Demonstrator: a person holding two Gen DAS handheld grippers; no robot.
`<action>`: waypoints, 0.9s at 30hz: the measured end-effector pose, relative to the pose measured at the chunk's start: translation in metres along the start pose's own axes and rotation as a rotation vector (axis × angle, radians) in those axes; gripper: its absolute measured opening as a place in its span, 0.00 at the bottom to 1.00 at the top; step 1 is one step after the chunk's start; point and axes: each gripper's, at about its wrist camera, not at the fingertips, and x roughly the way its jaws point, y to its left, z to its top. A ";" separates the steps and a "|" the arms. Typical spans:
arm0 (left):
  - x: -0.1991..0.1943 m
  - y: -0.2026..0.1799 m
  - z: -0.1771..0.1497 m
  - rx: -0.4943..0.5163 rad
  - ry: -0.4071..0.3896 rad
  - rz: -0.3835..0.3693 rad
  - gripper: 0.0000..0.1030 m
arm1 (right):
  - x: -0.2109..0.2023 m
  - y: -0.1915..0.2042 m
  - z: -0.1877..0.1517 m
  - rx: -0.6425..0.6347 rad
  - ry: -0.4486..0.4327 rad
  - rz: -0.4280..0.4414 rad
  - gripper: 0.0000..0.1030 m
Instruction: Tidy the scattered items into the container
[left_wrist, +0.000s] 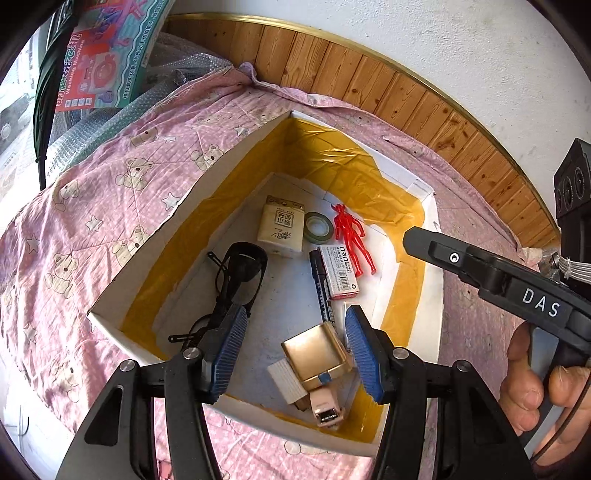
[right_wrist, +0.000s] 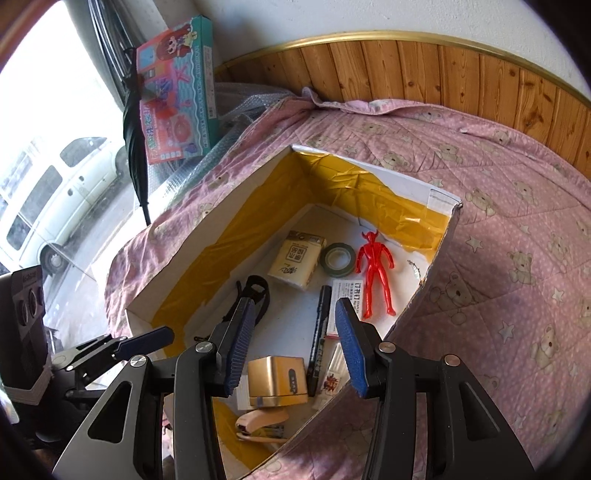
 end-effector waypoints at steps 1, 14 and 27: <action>-0.004 -0.002 -0.003 0.006 -0.004 0.000 0.56 | -0.004 0.002 -0.003 -0.007 -0.003 -0.003 0.47; -0.052 -0.031 -0.036 0.078 -0.073 -0.035 0.58 | -0.050 0.028 -0.048 -0.096 -0.044 -0.063 0.47; -0.083 -0.045 -0.055 0.114 -0.109 -0.060 0.60 | -0.072 0.038 -0.079 -0.251 -0.037 -0.156 0.47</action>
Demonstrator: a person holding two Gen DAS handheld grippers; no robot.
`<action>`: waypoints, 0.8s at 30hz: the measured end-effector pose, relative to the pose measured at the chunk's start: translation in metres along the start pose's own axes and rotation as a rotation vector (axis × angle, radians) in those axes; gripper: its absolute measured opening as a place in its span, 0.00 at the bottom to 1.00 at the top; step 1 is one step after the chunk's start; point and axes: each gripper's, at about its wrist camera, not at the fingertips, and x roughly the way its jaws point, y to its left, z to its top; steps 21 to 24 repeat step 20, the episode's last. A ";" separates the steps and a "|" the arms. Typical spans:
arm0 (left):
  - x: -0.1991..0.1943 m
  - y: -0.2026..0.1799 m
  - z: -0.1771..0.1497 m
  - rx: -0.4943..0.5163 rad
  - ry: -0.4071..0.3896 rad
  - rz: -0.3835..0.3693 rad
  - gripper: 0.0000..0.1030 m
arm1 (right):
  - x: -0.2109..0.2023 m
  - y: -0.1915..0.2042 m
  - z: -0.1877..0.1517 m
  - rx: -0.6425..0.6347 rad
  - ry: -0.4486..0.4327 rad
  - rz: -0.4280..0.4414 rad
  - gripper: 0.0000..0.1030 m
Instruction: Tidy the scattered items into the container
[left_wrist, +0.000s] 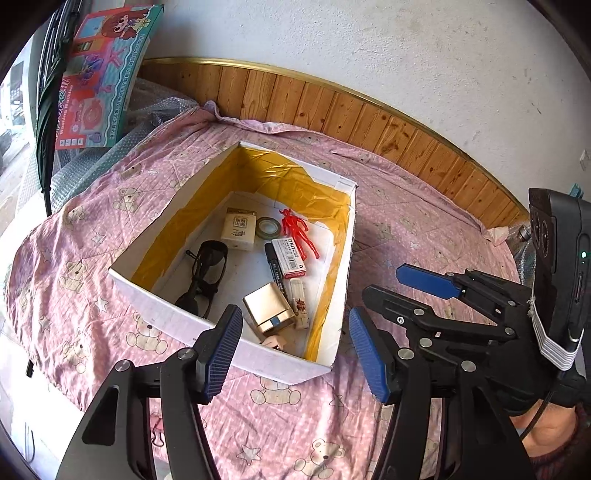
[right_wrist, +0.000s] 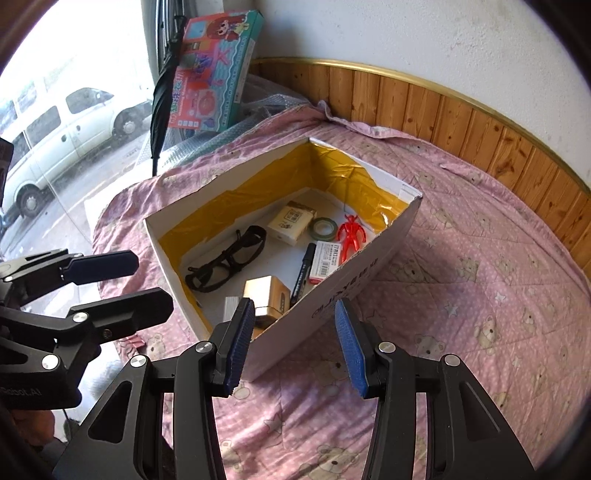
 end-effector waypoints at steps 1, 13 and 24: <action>-0.003 -0.001 -0.001 0.006 -0.004 -0.001 0.60 | 0.000 0.002 -0.002 -0.020 0.008 -0.004 0.47; -0.023 -0.002 -0.011 0.023 -0.019 0.002 0.61 | 0.023 0.014 -0.009 -0.043 0.080 0.041 0.47; -0.021 0.002 -0.011 0.013 -0.014 0.006 0.61 | 0.027 0.017 -0.009 -0.053 0.085 0.028 0.47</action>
